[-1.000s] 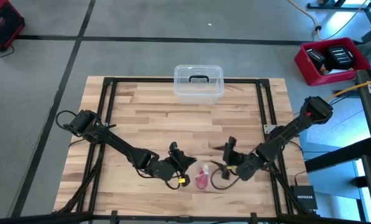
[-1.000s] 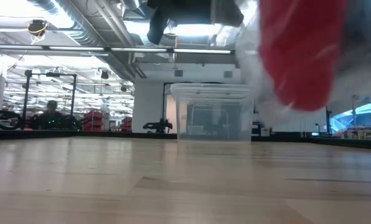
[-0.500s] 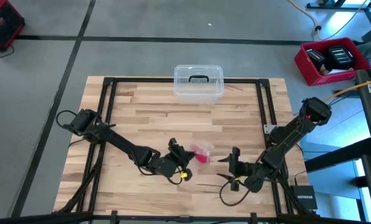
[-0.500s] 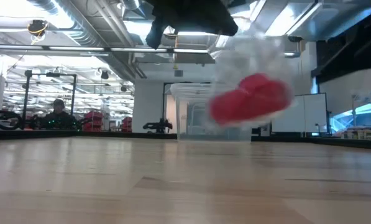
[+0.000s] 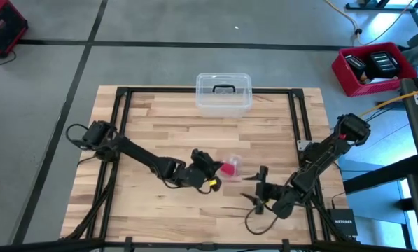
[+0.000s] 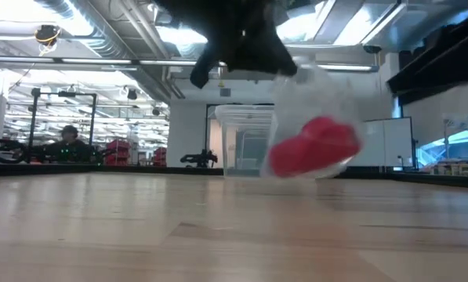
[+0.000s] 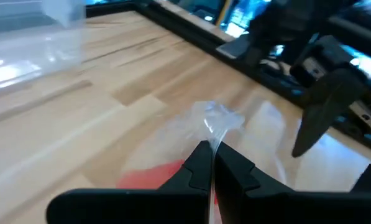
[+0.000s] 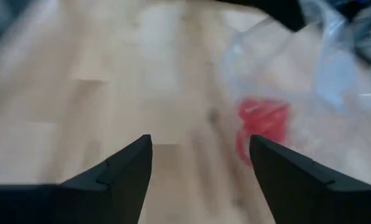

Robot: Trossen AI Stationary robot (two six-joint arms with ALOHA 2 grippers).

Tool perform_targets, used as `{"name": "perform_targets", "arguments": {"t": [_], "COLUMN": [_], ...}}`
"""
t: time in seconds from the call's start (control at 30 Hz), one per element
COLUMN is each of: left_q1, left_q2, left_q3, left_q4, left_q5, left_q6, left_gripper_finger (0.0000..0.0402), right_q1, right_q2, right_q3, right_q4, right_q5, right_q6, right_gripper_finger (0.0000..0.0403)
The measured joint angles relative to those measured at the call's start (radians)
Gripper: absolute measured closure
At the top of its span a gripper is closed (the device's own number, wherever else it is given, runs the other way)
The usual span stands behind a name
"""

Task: Roll bandage
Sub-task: Close the transparent zip bag

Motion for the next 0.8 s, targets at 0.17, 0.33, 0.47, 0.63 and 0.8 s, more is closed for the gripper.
{"name": "perform_targets", "arguments": {"t": [0.17,0.33,0.47,0.63,0.8], "left_q1": [0.039,0.038,-0.019,-0.078,-0.067], "left_q2": [0.007,0.007,0.007,0.007,0.006], "left_q3": [0.000,0.000,0.000,0.000,0.000], "left_q4": [-0.031,-0.013,-0.017,0.057,0.099], "left_q5": [0.022,0.123,0.289,0.313,0.307], "left_q6": [-0.013,0.026,0.074,0.096,0.129], "left_gripper_finger": [0.0400,0.0400,0.0400,0.0400,0.0400], "right_q1": [-0.050,-0.063,-0.029,-0.032,-0.074], "right_q2": [0.030,0.024,-0.034,-0.070,-0.054], "right_q3": [-0.010,-0.013,-0.012,-0.013,-0.013], "right_q4": [-0.022,-0.032,-0.061,-0.097,-0.034], "right_q5": [0.041,0.060,0.010,-0.091,-0.290], "right_q6": [-0.028,-0.047,-0.061,-0.027,-0.060], "right_gripper_finger": [0.0134,0.0134,0.0134,0.0134,0.0134]}}
